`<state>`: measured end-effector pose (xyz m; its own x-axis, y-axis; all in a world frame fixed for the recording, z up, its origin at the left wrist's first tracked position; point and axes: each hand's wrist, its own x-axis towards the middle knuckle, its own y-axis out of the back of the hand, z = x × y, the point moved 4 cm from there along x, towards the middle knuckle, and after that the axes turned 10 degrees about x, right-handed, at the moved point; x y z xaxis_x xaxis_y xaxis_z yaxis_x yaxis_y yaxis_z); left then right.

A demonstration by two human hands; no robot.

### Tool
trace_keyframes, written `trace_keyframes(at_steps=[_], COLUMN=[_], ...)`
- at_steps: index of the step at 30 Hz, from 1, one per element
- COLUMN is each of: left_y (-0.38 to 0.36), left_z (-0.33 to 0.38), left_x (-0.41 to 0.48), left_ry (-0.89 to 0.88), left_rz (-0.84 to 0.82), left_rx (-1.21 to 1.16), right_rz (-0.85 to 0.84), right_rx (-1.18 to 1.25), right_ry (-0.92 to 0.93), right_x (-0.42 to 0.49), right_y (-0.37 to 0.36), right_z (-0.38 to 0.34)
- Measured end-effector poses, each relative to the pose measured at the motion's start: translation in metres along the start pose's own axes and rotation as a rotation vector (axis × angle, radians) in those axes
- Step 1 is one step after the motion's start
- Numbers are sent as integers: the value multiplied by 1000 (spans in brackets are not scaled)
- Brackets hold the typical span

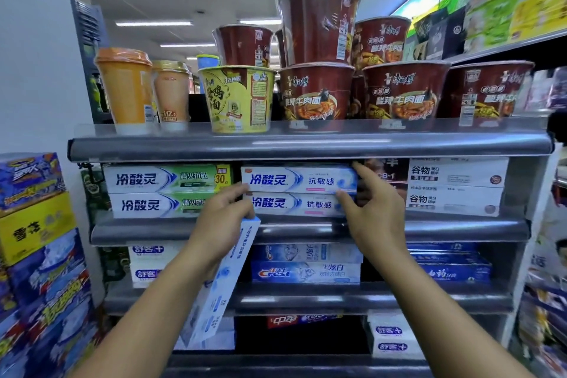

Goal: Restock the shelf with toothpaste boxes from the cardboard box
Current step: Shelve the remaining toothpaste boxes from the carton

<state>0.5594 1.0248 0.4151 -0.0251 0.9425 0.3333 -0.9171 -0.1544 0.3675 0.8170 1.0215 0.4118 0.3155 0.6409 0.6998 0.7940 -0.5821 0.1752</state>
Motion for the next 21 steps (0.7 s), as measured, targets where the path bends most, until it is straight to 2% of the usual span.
trace_keyframes(at_steps=[10, 14, 17, 19, 21], left_y=[-13, -15, -12, -12, -9], left_z=[13, 26, 26, 29, 29], left_x=[15, 14, 9, 4, -4], left_ry=[77, 121, 103, 99, 63], left_rz=[-72, -139, -128, -59, 35], left_rx=[116, 26, -20, -81, -157], right_rz=[9, -20, -27, -14, 22], right_rx=[-156, -206, -248, -283, -258], right_ry=[12, 0, -32, 35, 193], right_x=[22, 31, 32, 24, 6], right_y=[-8, -14, -15, -11, -4], right_z=[3, 2, 1, -3, -11])
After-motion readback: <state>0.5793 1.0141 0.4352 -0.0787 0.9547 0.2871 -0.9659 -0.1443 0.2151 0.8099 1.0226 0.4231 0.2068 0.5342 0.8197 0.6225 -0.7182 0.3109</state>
